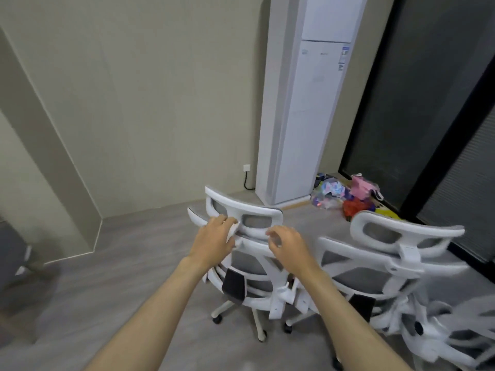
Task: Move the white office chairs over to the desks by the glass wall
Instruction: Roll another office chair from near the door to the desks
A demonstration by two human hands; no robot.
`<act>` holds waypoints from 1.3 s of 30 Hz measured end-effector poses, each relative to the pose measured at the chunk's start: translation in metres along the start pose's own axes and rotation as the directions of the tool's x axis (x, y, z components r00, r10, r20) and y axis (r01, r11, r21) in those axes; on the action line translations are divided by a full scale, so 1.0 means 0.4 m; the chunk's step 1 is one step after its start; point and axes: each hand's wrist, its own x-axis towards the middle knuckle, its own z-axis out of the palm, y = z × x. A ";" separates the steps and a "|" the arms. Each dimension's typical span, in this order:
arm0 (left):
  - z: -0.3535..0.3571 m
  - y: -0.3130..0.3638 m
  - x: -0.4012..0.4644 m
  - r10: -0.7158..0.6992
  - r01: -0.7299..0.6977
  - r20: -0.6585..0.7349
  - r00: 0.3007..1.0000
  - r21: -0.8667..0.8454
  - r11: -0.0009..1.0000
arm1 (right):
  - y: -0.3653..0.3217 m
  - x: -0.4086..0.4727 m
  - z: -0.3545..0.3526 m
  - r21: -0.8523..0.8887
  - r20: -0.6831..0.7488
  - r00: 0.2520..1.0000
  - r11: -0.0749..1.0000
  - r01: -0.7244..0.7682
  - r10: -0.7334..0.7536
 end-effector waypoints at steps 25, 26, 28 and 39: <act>0.076 -0.337 0.462 0.214 -0.218 0.213 0.953 -0.003 0.976 | -0.040 0.402 0.155 -0.310 0.112 0.957 0.924 -0.224 0.269; 0.073 -0.344 0.454 0.231 -0.237 0.219 0.948 0.003 0.971 | -0.046 0.396 0.159 -0.311 0.105 0.959 0.924 -0.221 0.265; 0.068 -0.369 0.428 0.254 -0.263 0.215 0.943 0.015 0.965 | -0.073 0.378 0.175 -0.312 0.091 0.958 0.921 -0.233 0.273; -0.002 -0.497 0.235 0.305 -0.300 0.177 0.936 -0.051 0.952 | -0.260 0.210 0.311 -0.317 -0.054 0.950 0.897 -0.308 0.307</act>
